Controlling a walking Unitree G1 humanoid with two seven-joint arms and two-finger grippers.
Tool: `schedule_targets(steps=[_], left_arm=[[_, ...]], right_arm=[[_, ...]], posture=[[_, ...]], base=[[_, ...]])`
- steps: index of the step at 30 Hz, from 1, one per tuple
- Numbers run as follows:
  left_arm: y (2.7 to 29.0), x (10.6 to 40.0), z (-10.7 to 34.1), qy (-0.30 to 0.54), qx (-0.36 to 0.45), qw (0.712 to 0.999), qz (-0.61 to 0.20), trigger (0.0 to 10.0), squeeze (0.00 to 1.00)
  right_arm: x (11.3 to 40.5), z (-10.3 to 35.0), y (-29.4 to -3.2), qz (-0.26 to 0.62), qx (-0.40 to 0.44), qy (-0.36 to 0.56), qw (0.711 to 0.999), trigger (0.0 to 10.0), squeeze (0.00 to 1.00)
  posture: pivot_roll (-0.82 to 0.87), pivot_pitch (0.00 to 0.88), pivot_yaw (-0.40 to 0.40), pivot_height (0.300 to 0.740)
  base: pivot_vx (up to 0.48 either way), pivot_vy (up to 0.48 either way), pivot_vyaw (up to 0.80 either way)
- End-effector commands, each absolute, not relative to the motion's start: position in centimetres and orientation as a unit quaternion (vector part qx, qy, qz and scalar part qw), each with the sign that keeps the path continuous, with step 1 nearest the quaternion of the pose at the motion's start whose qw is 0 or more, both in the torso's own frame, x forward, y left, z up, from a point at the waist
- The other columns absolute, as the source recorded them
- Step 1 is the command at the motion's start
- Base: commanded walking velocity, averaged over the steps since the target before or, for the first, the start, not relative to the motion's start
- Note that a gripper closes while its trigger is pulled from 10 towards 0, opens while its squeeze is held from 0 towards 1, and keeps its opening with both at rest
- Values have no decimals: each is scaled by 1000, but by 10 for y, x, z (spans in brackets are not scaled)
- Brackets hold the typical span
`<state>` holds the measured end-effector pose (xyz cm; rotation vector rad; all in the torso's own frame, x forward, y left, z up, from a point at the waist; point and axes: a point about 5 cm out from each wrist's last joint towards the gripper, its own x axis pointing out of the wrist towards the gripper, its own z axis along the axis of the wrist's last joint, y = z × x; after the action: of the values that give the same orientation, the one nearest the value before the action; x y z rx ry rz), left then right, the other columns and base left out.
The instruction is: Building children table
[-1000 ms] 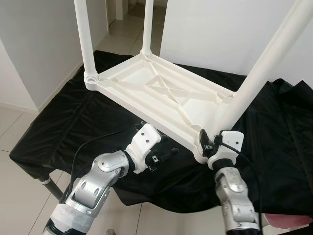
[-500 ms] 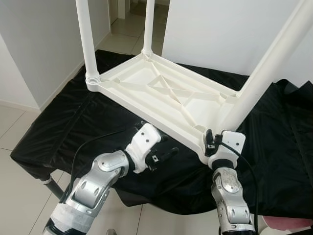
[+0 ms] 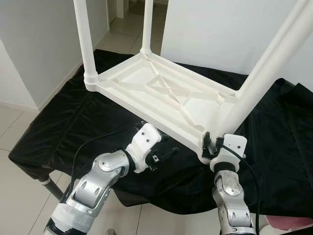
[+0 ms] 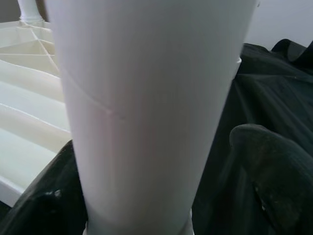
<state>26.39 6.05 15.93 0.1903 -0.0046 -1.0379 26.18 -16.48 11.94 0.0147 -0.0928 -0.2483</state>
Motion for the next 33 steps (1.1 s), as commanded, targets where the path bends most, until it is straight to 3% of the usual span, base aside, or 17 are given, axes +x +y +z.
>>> schedule_targets(steps=[1,3,4,10,25,26,27,28,29,33], left_arm=[[59,264,159,0,97,861,-499,10000,0],[59,264,159,0,97,862,-498,10000,0],[59,264,159,0,97,862,-497,10000,0],[60,266,161,0,98,863,-496,10000,0],[61,269,163,-1,105,863,-495,10000,0],[61,269,163,-1,108,862,-495,10000,0],[61,270,163,-2,109,862,-495,10000,0],[61,270,163,-2,109,862,-495,10000,0],[61,270,163,-2,110,862,-495,10000,0],[62,270,164,-4,110,864,-492,10000,0]], right_arm=[[259,121,-169,-123,10,-53,991,10000,1000],[259,121,-172,-106,12,-54,993,10000,1000],[260,121,-176,-80,15,-56,995,10000,0],[266,122,-184,50,13,-60,997,10000,0],[289,128,-188,237,-23,-42,970,10000,0],[291,127,-188,249,-28,-39,967,9294,0],[293,127,-189,260,-33,-37,964,4588,0],[293,127,-189,260,-33,-37,964,4588,0],[295,127,-189,267,-35,-37,962,0,0],[298,124,-195,281,-47,-28,958,0,0]], posture=[[2,24,-82,740],[2,27,-83,740],[0,30,-81,740],[-4,36,-70,740],[1,42,-54,740],[1,42,-54,740],[2,41,-54,740],[2,41,-54,740],[2,41,-54,740],[4,40,-62,740]], base=[[0,0,0],[0,0,0],[0,0,0],[0,0,0],[0,0,0],[0,0,0],[0,0,0],[0,0,0],[0,0,0],[0,0,0]])
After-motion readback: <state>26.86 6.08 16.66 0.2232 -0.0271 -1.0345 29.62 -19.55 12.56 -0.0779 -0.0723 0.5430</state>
